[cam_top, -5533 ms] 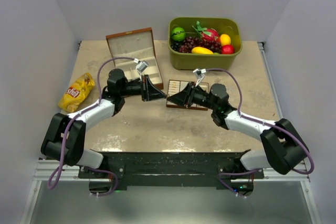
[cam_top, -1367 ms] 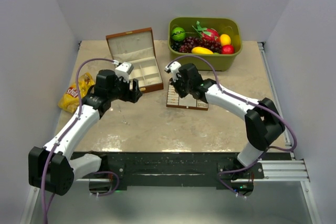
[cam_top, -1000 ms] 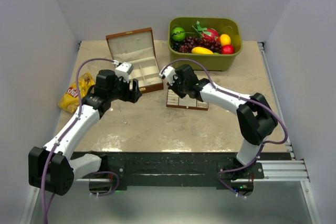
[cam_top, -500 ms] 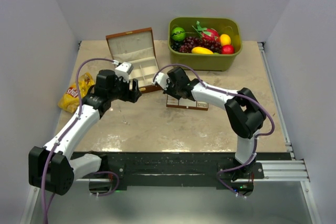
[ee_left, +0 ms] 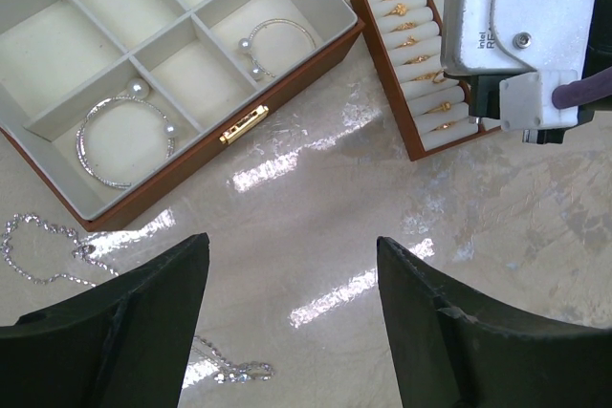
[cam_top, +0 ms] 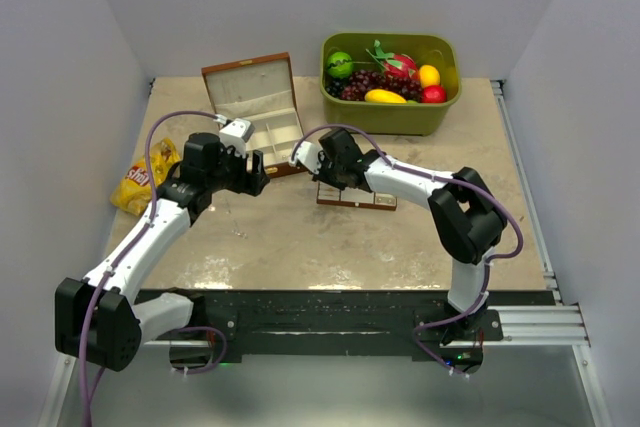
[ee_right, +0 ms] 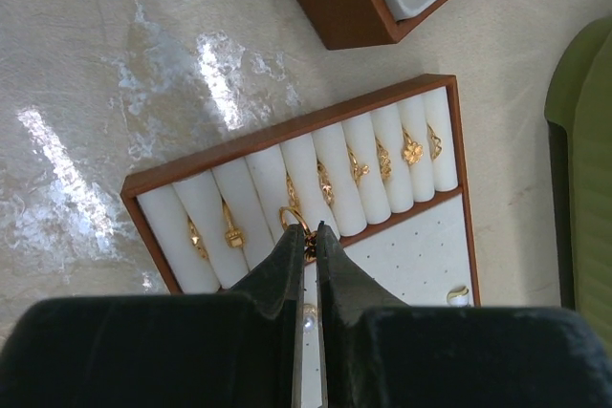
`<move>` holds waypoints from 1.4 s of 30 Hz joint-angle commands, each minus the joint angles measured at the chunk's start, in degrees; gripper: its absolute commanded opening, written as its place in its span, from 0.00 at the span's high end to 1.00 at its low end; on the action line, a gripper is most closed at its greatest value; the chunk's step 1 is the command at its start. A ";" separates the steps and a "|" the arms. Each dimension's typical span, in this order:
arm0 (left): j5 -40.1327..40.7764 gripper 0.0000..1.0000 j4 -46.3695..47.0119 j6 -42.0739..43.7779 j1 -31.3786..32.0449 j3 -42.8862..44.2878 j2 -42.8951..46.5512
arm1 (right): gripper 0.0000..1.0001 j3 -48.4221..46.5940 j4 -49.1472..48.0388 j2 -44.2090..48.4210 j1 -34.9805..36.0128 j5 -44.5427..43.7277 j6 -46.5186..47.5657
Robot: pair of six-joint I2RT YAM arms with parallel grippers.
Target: Organize the mixed jewelry
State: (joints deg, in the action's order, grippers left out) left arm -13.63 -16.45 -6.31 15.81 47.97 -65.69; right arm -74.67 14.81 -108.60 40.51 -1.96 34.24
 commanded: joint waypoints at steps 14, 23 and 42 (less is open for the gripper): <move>-0.61 0.26 0.63 1.30 -0.26 0.55 -0.31 | 1.00 -0.47 -0.31 -1.44 0.53 0.73 1.53; -0.61 0.26 0.71 1.38 -0.26 0.64 -0.58 | 1.00 -0.38 -0.49 -2.94 0.62 -0.60 1.97; -0.43 0.27 0.63 1.56 -0.26 0.90 -1.37 | 1.00 1.99 -0.04 -1.71 2.38 -2.17 2.06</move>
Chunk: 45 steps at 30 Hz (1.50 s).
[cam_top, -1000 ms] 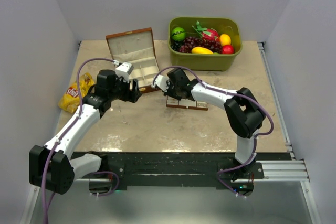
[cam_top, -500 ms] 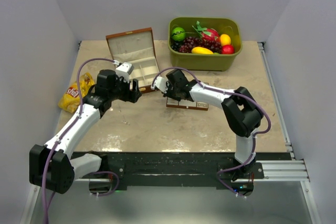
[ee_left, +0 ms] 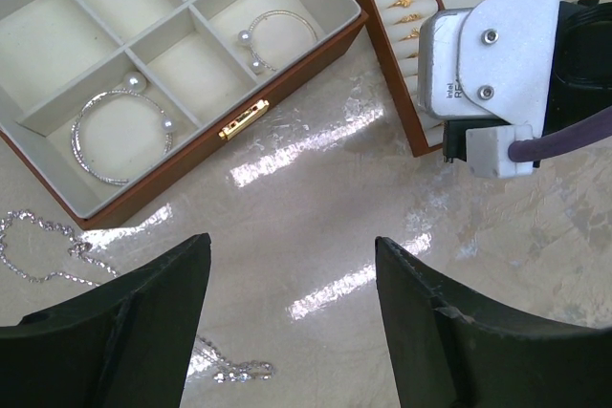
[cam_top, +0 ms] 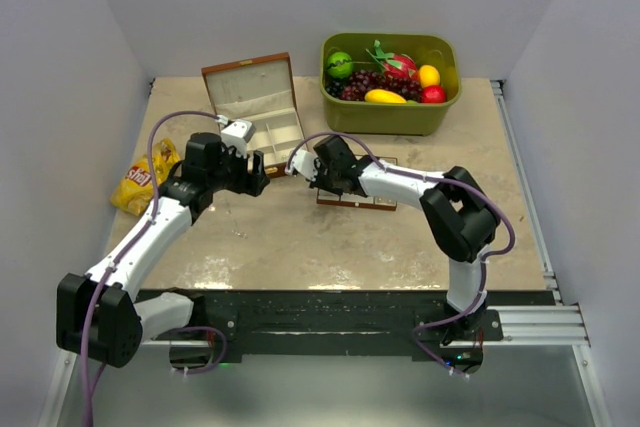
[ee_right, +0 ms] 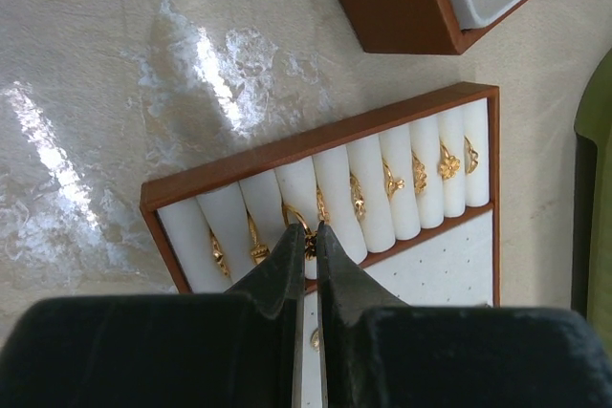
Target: Organize the mixed jewelry
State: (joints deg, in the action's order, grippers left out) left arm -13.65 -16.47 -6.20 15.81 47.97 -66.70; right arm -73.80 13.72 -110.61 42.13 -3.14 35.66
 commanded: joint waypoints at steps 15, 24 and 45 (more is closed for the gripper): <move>-0.85 0.27 0.47 1.63 -0.26 0.90 -0.72 | 0.97 -1.08 3.77 -1.63 0.85 0.76 -0.06; -1.03 0.27 0.38 1.63 -0.26 0.99 -0.80 | 0.84 -1.35 4.04 -0.14 0.85 1.82 -1.20; -1.29 0.27 0.30 1.54 -0.26 0.99 -1.15 | 0.72 -0.12 0.70 3.03 0.50 0.41 -3.23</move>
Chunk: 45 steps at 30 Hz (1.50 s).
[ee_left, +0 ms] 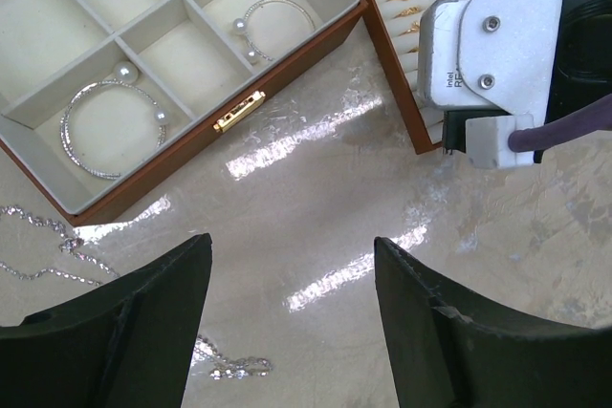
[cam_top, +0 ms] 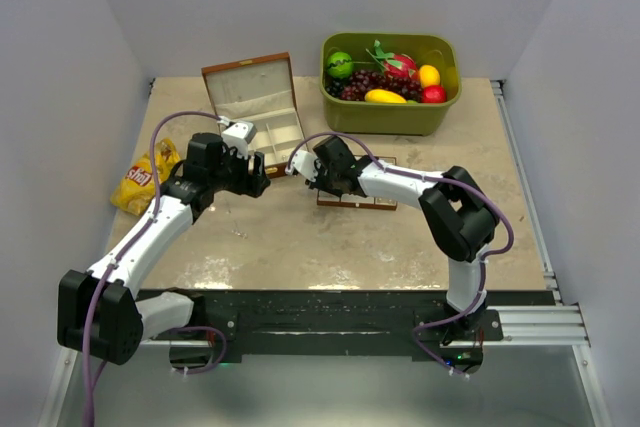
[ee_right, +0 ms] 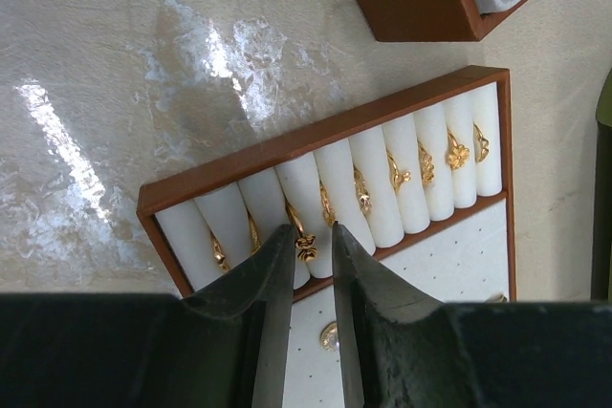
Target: Organize the mixed jewelry
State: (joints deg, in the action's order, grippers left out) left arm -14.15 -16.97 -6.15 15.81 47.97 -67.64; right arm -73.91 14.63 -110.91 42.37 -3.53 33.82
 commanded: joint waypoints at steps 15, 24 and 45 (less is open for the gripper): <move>-0.88 0.28 0.71 1.49 -0.26 1.16 -0.74 | 0.72 1.84 -3.20 6.66 -1.06 3.08 -3.41; -0.70 0.28 0.80 1.49 -0.26 1.17 -0.83 | 0.79 5.26 -9.00 10.63 -3.34 3.44 -15.61; -0.53 0.29 0.71 1.41 -0.26 1.25 -1.09 | 1.00 9.75 -11.38 11.95 -7.74 8.71 -55.35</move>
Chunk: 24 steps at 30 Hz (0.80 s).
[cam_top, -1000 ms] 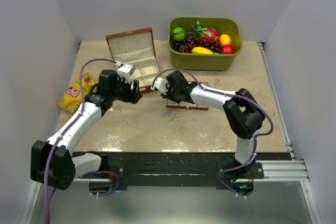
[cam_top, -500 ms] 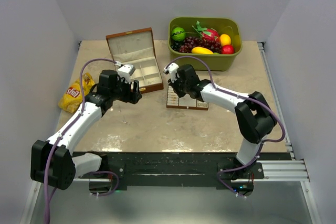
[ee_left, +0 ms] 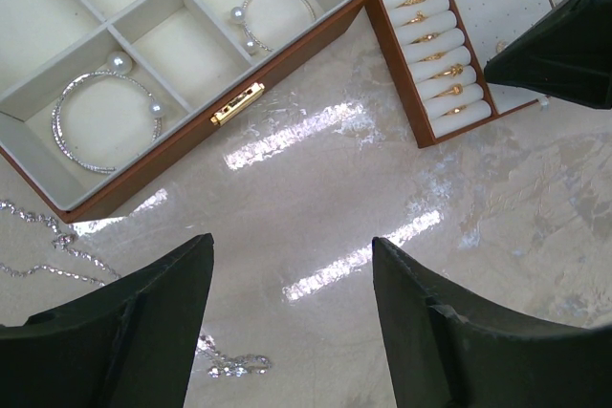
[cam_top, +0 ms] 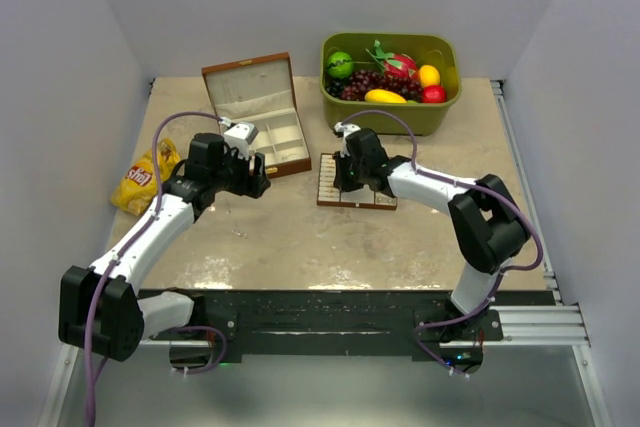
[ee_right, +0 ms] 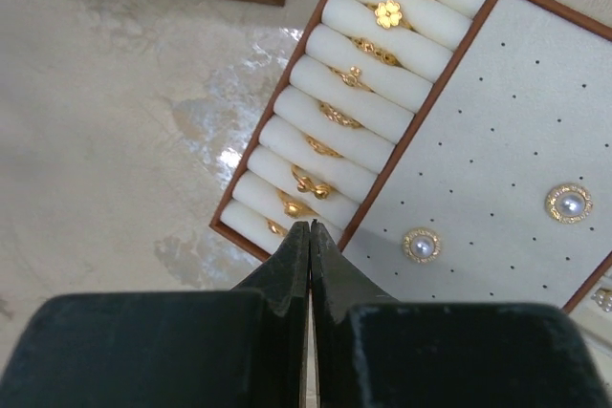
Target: Organize the mixed jewelry
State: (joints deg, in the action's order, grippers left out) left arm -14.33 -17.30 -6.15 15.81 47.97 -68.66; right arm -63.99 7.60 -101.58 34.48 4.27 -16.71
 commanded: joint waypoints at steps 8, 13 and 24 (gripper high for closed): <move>-0.35 0.29 1.04 1.41 -0.26 1.25 -0.15 | 1.00 -0.26 -5.49 0.68 0.15 0.74 -6.85; -0.35 0.29 0.95 1.41 -0.26 1.34 -0.07 | 1.00 -1.31 -4.79 -0.28 0.15 0.74 -6.76; -0.35 0.29 1.04 1.41 -0.26 1.25 0.02 | 1.00 -1.93 -5.05 -2.65 0.41 0.12 -6.23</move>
State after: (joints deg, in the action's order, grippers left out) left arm -14.33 -17.30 -6.17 15.81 47.97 -68.69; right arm -63.99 4.23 -103.26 34.50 4.47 -22.96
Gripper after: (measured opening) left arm 0.713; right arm 0.007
